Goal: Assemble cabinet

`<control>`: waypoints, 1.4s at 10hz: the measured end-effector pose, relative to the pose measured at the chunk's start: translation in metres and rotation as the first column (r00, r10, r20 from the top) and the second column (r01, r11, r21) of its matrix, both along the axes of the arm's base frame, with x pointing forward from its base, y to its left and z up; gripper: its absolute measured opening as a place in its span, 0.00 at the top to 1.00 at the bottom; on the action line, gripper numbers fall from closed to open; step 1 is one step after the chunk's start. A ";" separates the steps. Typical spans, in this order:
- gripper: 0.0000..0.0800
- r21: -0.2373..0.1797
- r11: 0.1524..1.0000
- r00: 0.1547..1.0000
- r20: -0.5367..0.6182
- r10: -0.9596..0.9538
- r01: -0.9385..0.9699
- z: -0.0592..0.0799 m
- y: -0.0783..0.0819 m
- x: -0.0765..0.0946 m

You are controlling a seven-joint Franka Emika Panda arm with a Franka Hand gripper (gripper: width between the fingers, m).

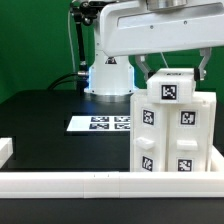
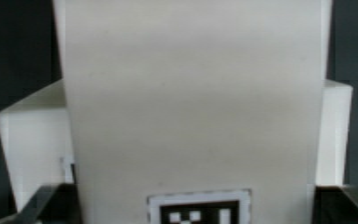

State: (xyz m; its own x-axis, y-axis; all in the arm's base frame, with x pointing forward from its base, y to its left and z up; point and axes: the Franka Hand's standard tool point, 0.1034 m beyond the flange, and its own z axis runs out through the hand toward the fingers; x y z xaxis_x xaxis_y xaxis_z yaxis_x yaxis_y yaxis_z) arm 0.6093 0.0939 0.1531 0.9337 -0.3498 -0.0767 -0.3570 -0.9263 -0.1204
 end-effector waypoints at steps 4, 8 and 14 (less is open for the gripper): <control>0.31 0.027 0.811 0.811 -0.051 -0.583 0.585 -0.001 0.006 0.006; 0.31 0.015 0.662 0.660 -0.083 -0.746 0.750 -0.001 0.006 0.008; 0.31 0.032 0.147 0.150 -0.169 -0.974 0.989 0.001 0.008 0.018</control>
Offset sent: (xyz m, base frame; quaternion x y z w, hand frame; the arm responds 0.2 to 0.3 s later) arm -0.0004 0.0101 -0.0046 0.1041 -0.0046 0.3440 0.9332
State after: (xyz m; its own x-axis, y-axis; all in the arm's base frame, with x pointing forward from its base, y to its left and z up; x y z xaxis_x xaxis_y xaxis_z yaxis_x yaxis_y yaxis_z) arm 0.6273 0.1021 0.1542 -0.2051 -0.9477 -0.2447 -0.9686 0.2323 -0.0880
